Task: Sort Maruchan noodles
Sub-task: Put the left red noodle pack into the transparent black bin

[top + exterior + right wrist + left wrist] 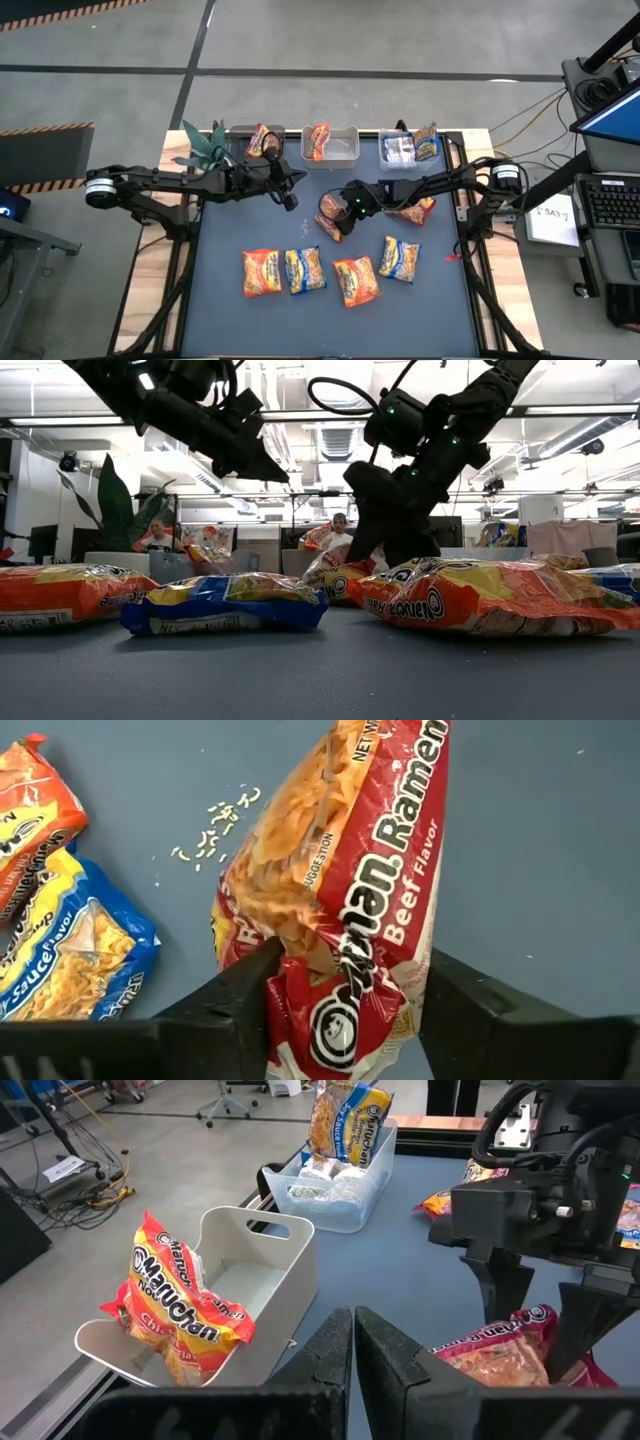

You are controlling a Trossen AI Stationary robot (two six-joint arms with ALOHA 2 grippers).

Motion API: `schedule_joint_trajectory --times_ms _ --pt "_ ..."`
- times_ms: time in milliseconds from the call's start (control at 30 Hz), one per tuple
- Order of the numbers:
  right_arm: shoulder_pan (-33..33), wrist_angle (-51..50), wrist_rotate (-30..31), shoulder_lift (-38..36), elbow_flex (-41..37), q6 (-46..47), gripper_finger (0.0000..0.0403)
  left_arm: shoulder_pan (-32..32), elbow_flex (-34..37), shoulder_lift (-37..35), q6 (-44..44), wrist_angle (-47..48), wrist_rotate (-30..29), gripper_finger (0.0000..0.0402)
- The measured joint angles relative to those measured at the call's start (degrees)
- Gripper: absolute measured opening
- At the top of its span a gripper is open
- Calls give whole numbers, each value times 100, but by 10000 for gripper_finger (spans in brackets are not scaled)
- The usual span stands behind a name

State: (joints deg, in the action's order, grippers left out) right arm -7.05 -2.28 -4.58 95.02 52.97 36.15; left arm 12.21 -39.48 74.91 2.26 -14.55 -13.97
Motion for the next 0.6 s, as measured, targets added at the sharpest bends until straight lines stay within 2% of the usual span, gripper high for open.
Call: schedule_joint_trajectory --times_ms 333,467,600 --pt "0 153 7 -334 -2 -681 177 1 0 -38 53 -335 88 6" --pt "0 237 3 -446 -2 -1036 177 7 -2 -72 20 -452 662 33" --pt "2 258 7 -448 -7 -1335 177 17 -2 -45 -46 -373 1540 85"
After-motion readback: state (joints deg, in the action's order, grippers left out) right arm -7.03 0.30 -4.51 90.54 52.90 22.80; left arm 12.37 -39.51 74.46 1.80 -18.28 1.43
